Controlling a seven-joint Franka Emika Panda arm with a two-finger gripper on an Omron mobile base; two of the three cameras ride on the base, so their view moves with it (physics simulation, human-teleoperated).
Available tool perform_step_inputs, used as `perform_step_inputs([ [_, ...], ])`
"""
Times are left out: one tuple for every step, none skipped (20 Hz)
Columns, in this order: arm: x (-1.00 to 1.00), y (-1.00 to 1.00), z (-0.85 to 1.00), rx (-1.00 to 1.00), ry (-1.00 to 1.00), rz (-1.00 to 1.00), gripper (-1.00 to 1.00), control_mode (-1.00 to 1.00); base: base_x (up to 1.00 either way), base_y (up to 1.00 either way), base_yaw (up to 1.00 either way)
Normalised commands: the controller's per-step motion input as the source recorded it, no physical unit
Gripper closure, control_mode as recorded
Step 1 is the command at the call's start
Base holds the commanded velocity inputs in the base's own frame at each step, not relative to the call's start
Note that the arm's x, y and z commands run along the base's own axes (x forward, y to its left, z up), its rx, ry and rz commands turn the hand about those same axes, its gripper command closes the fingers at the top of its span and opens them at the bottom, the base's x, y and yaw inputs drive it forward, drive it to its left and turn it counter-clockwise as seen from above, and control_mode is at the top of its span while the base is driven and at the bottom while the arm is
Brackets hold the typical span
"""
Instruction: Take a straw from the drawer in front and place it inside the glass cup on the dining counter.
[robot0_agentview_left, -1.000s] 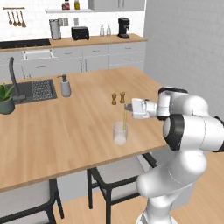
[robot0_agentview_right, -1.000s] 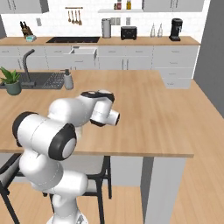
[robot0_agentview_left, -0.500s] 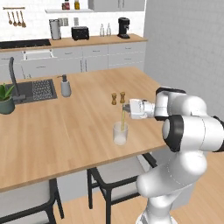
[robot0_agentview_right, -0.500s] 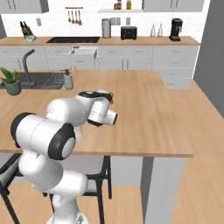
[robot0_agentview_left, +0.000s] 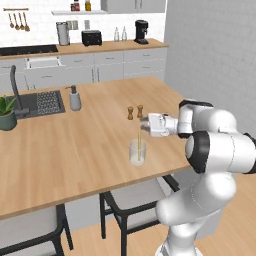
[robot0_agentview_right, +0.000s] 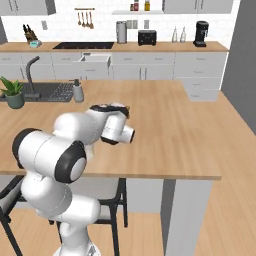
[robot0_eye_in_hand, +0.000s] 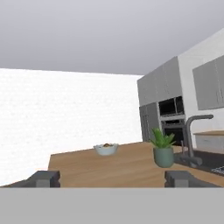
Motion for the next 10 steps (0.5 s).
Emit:
perform_step_inputs([
  [-0.64,0.0,0.99,0.0,-0.25,0.01,-1.0,-1.0,0.0,0.0,0.0],
  [-0.79,0.0,1.0,0.0,-0.29,0.0,-1.0,-1.0,0.0,0.0,0.0],
  [-0.91,0.0,1.0,0.0,-0.31,0.0,-1.0,-1.0,0.0,0.0,0.0],
  [-1.0,0.0,1.0,0.0,-0.3,0.0,-1.0,-1.0,0.0,0.0,0.0],
  [-1.0,0.0,1.0,0.0,-0.29,0.0,-1.0,-1.0,0.0,0.0,0.0],
  [-1.0,0.0,1.0,0.0,-0.26,0.0,-1.0,-1.0,0.0,0.0,0.0],
  [-1.0,0.0,1.0,-0.03,-0.21,0.0,-1.0,-1.0,0.0,0.0,0.0],
  [-1.0,0.0,1.0,-0.07,-0.19,0.0,-1.0,-1.0,0.0,0.0,0.0],
  [-1.0,0.0,0.93,-0.15,-0.18,0.0,-1.0,-1.0,0.0,0.0,0.0],
  [-1.0,0.0,0.76,-0.23,-0.19,0.0,-1.0,-1.0,0.0,0.0,0.0],
])
